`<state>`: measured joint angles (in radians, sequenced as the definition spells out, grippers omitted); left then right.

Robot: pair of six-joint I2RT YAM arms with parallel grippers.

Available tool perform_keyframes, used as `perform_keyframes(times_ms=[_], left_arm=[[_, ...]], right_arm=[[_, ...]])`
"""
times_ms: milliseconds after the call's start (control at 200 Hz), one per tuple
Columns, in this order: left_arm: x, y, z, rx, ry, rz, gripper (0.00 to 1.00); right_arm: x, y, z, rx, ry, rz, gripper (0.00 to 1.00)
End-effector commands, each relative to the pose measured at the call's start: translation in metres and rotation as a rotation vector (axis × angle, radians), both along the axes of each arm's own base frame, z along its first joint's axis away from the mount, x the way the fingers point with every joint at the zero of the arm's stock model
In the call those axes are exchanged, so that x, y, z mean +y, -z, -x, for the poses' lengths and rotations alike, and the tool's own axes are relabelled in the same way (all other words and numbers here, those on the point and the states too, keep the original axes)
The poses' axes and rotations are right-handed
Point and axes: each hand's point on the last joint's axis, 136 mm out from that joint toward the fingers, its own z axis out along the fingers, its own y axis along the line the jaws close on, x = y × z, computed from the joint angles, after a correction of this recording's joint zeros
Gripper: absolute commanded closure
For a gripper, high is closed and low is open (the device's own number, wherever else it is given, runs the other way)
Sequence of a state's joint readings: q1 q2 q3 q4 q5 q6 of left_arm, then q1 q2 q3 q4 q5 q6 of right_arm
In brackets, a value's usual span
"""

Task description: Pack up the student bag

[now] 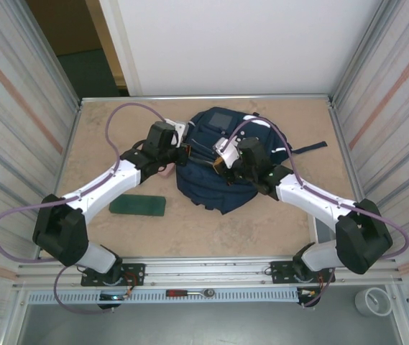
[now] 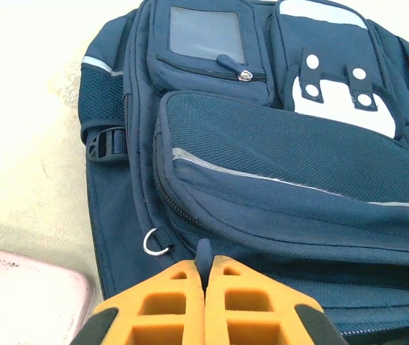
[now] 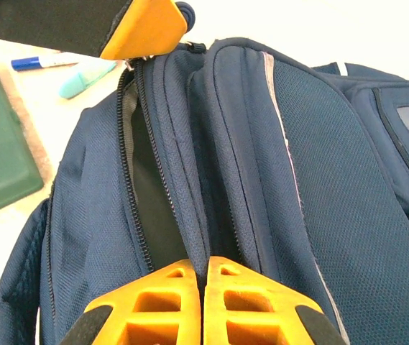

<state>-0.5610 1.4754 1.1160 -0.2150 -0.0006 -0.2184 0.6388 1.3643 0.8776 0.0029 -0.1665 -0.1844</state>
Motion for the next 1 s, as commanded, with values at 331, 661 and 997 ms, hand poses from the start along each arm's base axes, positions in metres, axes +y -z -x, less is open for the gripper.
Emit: perform_keyframes(times_ms=[331, 661, 997], left_arm=[[0.034, 0.000, -0.051, -0.046, -0.166, -0.009, 1.00], [0.025, 0.021, -0.090, -0.026, -0.183, 0.018, 1.00], [0.010, 0.041, -0.128, -0.017, -0.217, 0.088, 1.00]], right_arm=[[-0.079, 0.017, 0.013, 0.103, 0.212, -0.130, 1.00], [-0.088, 0.007, 0.012, 0.115, 0.209, -0.217, 1.00], [-0.083, -0.003, 0.009, 0.112, 0.166, -0.257, 1.00]])
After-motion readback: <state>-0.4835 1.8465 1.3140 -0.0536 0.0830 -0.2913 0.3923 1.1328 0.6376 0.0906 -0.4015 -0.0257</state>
